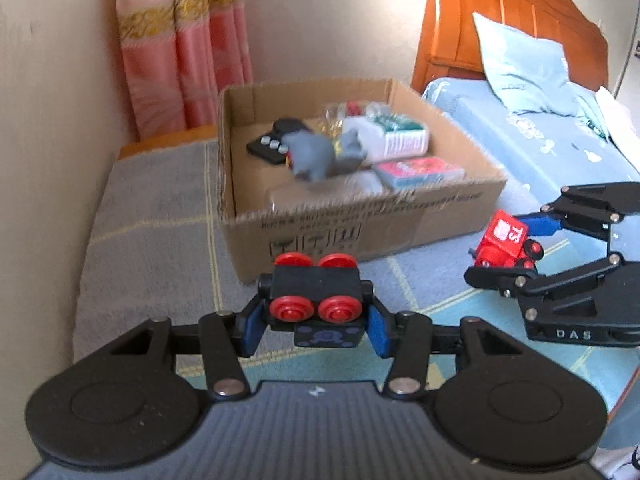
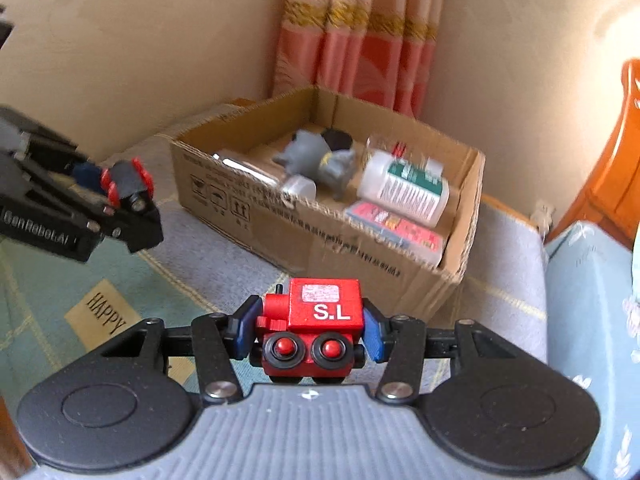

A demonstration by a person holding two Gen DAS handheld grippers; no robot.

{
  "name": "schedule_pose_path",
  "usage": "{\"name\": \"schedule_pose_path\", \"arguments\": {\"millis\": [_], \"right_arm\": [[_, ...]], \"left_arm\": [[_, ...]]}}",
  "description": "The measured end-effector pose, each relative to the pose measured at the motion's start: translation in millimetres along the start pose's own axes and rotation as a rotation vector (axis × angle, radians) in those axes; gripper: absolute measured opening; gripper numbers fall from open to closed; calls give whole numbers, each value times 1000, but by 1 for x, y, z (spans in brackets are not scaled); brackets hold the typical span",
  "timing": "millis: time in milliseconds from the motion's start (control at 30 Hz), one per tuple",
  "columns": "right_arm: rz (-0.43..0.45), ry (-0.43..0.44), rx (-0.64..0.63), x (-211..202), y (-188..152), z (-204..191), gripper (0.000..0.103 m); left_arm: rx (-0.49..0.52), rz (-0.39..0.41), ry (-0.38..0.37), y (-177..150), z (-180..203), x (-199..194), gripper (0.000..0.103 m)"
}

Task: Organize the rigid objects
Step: 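Carry both train cars over the box and open the left tool to drop the black car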

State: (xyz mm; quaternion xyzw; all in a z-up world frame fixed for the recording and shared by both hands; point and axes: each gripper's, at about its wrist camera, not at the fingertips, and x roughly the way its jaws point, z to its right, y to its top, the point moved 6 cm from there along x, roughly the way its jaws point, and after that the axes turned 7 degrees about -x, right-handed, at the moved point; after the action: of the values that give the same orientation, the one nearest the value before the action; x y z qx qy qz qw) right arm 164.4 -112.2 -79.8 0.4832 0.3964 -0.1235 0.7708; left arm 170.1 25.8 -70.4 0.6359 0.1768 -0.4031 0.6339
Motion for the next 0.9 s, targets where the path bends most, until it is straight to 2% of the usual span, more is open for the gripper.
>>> {"name": "schedule_pose_path", "arguments": {"millis": [133,333,433,633,700,767,800,900], "right_arm": [[20,47,-12,-15,10,4,57],[56,45,-34,-23,32,12,57],[76,34,-35,-25,40,13,57],[80,22,-14,-23,46,21,57],[77,22,-20,-23,47,21,57],[76,18,-30,-22,50,21,57],[76,20,-32,-21,52,22,57],[79,28,-26,-18,59,23,57]], "left_arm": [[20,44,-16,21,5,-11,50],[50,102,5,68,7,-4,50],[75,101,22,88,8,14,50],[66,63,76,103,0,55,50],[69,80,81,105,-2,59,58],[66,115,112,107,-4,57,96],[57,147,138,108,-6,53,101],[38,183,138,106,-11,36,102]]}}
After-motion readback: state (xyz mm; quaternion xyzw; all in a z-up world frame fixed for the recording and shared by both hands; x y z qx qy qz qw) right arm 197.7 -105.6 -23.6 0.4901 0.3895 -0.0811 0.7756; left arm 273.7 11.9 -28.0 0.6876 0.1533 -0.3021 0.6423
